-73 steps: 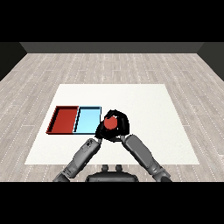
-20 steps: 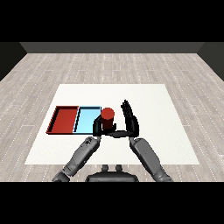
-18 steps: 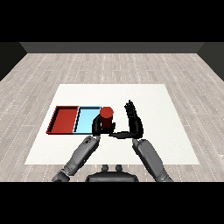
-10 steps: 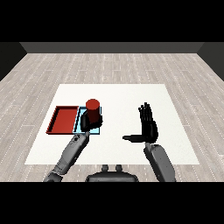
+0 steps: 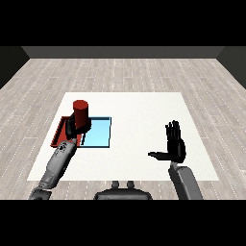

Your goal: Pick the red can and put it in the red box

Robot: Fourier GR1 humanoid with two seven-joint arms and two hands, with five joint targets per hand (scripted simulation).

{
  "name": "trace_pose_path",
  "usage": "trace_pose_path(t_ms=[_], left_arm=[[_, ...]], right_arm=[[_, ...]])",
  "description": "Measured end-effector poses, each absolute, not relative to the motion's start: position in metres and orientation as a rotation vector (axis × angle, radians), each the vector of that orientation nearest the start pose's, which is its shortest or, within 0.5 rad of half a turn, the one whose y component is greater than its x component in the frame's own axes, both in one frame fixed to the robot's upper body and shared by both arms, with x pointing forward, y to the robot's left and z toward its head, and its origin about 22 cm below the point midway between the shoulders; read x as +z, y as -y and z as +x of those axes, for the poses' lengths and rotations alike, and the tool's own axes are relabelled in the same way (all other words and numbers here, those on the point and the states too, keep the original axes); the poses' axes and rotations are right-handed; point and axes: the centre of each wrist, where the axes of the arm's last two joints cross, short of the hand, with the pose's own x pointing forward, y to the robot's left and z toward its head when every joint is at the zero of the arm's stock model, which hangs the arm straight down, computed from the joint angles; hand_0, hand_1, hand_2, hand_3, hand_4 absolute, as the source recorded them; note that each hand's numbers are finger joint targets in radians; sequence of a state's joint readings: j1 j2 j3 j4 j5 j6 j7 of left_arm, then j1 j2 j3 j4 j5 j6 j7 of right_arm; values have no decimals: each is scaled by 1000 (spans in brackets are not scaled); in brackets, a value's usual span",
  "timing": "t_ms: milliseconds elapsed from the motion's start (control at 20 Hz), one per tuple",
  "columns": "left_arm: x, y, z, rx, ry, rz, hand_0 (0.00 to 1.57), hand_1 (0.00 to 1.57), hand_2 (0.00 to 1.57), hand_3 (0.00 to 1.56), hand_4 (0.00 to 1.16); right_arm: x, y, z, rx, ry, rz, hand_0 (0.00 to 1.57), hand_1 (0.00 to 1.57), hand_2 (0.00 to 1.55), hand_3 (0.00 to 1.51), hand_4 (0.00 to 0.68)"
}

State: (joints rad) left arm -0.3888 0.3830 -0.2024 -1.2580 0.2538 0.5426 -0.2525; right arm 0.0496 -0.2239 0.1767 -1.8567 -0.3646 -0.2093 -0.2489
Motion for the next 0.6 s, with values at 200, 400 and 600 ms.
trace_pose_path(t_ms=[200,400,600], left_arm=[[36,-303,334,-9,1709,570,1571,1571,1562,1505,1081],[14,-344,336,-59,1532,695,1571,1571,1550,1466,1049],[-4,-374,337,-97,1329,798,1232,1232,1150,1068,922]], right_arm=[[52,237,217,-166,1953,143,0,0,0,0,0],[44,243,221,-179,1938,116,0,0,0,0,0],[39,244,225,-187,1933,116,0,0,0,0,0]])
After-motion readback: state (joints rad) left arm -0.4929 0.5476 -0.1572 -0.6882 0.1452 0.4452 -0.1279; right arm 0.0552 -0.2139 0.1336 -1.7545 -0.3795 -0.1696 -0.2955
